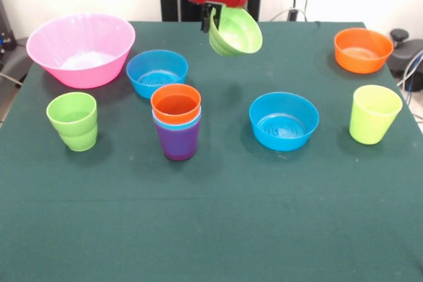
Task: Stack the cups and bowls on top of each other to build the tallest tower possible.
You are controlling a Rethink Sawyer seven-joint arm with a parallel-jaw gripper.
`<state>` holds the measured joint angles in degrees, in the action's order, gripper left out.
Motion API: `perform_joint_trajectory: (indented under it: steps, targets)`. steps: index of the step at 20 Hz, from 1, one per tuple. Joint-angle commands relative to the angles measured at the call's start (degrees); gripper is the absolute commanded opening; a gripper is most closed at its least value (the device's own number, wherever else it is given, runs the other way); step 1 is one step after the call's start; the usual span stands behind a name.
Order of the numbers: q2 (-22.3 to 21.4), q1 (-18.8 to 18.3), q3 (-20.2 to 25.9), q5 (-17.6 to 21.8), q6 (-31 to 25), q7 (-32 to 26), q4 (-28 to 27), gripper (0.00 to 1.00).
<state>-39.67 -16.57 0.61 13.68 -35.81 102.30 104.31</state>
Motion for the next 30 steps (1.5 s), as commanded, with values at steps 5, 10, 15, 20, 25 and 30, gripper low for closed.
perform_joint_trajectory:
  steps: [5,10,15,20,25,30]
  targets:
    - [1.1,-6.0,10.9,-2.0,-6.8,-6.0,-7.0,0.00]
    - [0.5,-11.2,14.7,-1.8,-4.9,-8.5,-4.0,0.00]
    - [4.6,-16.3,19.4,-2.5,-7.6,-10.2,-6.6,0.00]
    - [9.0,-19.0,22.4,-2.6,-11.2,-10.8,-10.8,0.00]
    - [11.3,-20.5,24.5,-2.5,-14.7,-10.9,-14.1,0.00]
    - [11.5,-22.7,26.5,-2.8,-16.5,-10.4,-13.4,0.00]
